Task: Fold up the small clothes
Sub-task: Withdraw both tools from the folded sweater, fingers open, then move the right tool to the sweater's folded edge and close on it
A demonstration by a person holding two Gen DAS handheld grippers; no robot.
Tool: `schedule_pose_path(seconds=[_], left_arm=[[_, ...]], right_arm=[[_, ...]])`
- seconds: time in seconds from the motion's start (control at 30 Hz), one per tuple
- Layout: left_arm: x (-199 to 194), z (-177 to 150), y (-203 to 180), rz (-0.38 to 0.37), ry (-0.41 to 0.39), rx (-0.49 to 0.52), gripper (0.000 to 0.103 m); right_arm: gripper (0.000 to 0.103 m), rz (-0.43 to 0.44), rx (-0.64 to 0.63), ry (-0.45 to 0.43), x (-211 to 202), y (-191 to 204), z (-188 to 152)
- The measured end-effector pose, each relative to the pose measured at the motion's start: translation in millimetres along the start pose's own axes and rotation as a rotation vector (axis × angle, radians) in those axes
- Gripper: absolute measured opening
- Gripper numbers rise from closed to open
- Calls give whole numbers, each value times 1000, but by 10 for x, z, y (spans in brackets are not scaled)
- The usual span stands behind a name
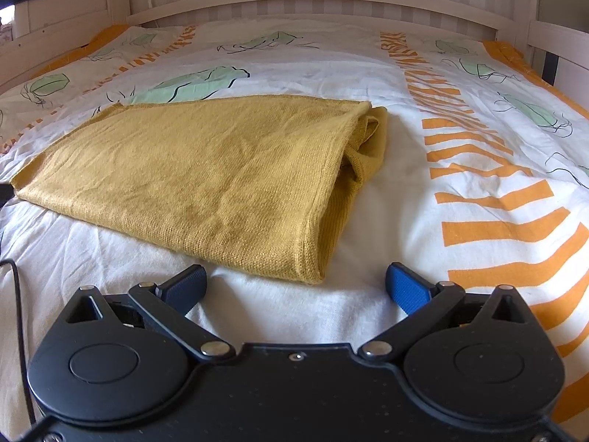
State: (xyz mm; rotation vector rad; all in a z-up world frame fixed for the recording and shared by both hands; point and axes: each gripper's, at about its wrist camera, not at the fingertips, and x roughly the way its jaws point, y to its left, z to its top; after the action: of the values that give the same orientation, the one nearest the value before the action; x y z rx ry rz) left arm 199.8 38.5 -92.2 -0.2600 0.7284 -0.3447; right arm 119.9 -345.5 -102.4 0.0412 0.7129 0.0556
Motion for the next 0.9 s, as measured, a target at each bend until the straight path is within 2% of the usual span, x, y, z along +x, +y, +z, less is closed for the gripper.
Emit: schedule_pose_path(seconds=[0.07, 0.17, 0.23, 0.43, 0.5, 0.53, 0.67, 0.83, 0.9], left_arm=[[-48, 83, -137, -8, -25, 30, 97], [-35, 251, -398, 33, -59, 93, 97], [65, 398, -549, 52, -52, 108, 97], [611, 745, -799, 37, 44, 88, 97], [789, 782, -887, 54, 61, 105, 94], [851, 771, -935, 71, 66, 119, 88], [1199, 798, -1108, 136, 115, 196, 85], [1500, 728, -1139, 173, 236, 202, 81], [1534, 672, -1110, 183, 244, 219, 82]], right_arm=[[103, 2, 1, -1, 2, -4, 1], [103, 4, 3, -2, 5, -13, 4], [103, 4, 3, -1, 4, -13, 6], [103, -3, -4, 39, 6, 16, 75], [103, -11, -10, 46, 15, 33, 76], [103, -15, -11, 48, 15, 40, 76], [103, -16, -13, 65, 28, 37, 100], [103, -6, -9, 114, 46, 16, 180], [103, 16, 4, 149, 55, -27, 242]])
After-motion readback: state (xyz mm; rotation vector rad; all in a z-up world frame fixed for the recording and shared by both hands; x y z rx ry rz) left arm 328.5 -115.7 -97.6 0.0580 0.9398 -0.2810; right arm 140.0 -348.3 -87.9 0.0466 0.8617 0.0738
